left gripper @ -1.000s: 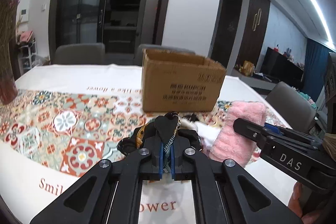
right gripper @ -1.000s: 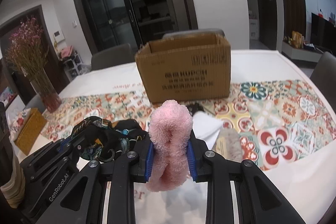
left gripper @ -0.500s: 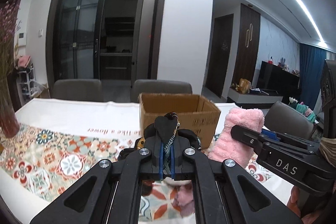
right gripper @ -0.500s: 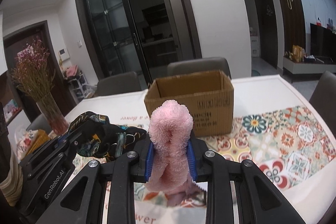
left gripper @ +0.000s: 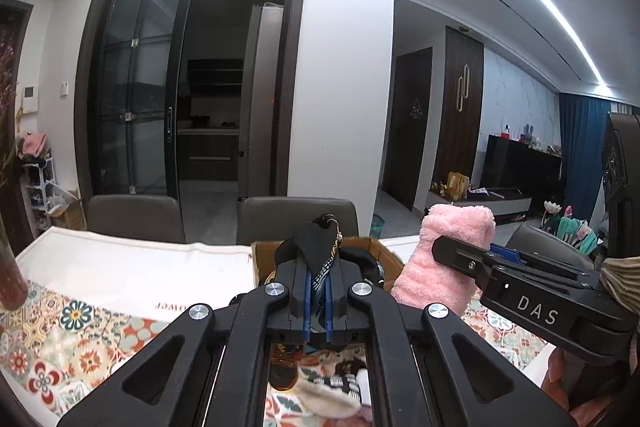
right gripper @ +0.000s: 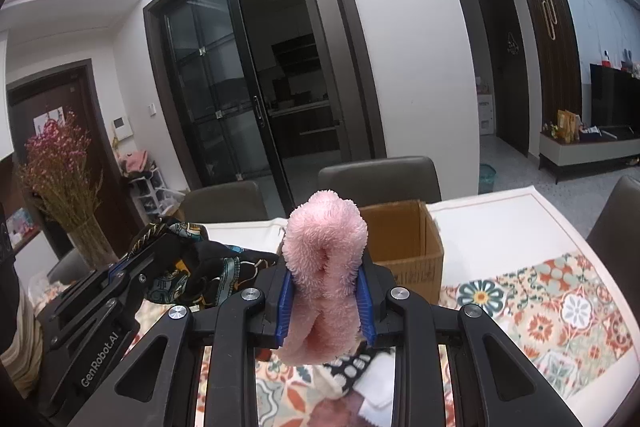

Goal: Organize soft objects
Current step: 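Lift and carry the scarf and slipper in both grippers over the cardboard box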

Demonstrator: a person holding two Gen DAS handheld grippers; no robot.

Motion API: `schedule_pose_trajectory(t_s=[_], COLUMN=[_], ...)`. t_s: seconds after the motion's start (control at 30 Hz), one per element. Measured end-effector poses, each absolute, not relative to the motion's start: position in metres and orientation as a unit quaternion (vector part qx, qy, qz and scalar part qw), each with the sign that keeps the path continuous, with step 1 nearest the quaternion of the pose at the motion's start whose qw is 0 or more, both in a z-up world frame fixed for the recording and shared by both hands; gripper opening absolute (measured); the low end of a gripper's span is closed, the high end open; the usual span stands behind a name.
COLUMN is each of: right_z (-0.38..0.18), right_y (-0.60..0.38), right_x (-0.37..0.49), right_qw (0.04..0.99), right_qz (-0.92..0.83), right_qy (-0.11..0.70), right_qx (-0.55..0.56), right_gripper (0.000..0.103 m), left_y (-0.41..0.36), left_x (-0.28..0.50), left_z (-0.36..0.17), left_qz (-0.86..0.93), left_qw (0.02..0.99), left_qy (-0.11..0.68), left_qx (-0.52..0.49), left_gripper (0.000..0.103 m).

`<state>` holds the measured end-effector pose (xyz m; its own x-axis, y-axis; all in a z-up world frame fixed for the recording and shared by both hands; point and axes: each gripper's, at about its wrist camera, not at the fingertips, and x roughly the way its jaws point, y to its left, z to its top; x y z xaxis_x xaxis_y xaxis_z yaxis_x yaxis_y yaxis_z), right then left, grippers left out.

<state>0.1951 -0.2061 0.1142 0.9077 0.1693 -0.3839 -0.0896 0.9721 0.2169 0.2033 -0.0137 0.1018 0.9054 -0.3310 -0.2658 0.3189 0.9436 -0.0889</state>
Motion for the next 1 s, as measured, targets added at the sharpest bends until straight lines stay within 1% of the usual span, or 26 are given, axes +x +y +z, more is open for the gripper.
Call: schedule_pose_trajectory(t_s=[0.63,1.0], right_z=[0.144,0.149], right_y=[-0.232,-0.243], right_x=[0.28,0.324], right_qw=[0.97,0.974], right_qz=[0.047,0.035], right_qy=[0.226,0.218], right_qx=[0.073,0.044], right_gripper=[0.028,0.028], left_y=[-0.048,-0.073], left_x=[0.288,0.343], left_z=[0.134,0.142], left_qz=[-0.176,-0.171], left_qw=[0.973,0.973], left_qy=[0.146,0.152], left_qx=[-0.003,0.005], left_gripper=[0.006,0.007])
